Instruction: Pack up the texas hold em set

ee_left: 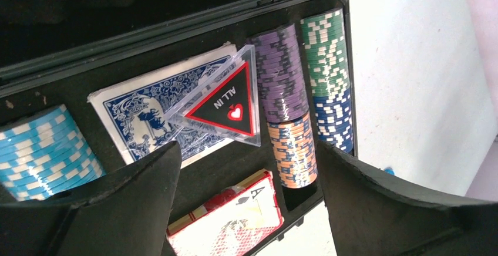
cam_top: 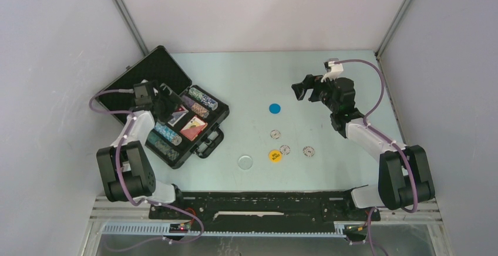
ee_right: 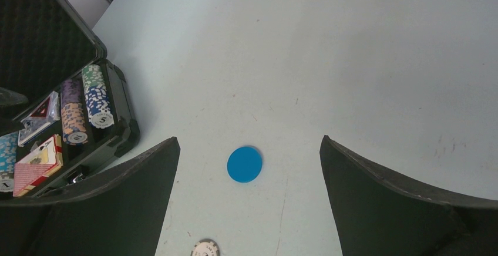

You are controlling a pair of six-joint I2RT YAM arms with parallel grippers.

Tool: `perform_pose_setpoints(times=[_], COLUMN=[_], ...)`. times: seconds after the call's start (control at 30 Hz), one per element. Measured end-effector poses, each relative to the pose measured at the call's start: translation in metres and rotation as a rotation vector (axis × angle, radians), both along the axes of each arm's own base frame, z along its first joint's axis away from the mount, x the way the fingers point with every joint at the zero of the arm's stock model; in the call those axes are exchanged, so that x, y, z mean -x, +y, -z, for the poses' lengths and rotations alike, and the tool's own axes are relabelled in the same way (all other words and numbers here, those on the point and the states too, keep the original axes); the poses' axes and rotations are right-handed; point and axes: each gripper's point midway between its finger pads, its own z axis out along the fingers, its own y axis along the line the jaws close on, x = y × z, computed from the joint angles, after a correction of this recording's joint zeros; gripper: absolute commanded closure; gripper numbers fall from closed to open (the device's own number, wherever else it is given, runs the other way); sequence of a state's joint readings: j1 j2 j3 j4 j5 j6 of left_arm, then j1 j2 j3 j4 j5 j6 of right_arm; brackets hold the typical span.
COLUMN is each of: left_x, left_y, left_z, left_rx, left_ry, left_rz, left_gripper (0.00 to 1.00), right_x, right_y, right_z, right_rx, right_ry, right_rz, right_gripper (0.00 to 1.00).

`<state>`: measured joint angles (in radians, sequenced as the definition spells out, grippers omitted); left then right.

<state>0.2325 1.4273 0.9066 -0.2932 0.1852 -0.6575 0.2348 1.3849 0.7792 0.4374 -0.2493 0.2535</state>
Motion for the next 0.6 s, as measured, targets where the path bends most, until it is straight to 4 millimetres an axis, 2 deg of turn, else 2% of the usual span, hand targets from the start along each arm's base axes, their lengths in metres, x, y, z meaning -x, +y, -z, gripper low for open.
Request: perform_pose_setpoints(times=[0.37,0.6], left_x=[-0.016,-0.034], left_y=[0.005,0.019], left_z=[0.009,0.009], left_rx=[0.042,0.058], left_ry=[-0.025,-0.049], left_rz=[-0.011,-0.015], left_gripper=[0.11,0.09], right_x=[0.000,0.000], right_y=[0.001,0.001], right_z=[0.003,0.004], right_rx=[-0.007,-0.013], right_ry=[0.011,0.016], right_rz=[-0.010,-0.008], right_gripper=[0.00,0.00])
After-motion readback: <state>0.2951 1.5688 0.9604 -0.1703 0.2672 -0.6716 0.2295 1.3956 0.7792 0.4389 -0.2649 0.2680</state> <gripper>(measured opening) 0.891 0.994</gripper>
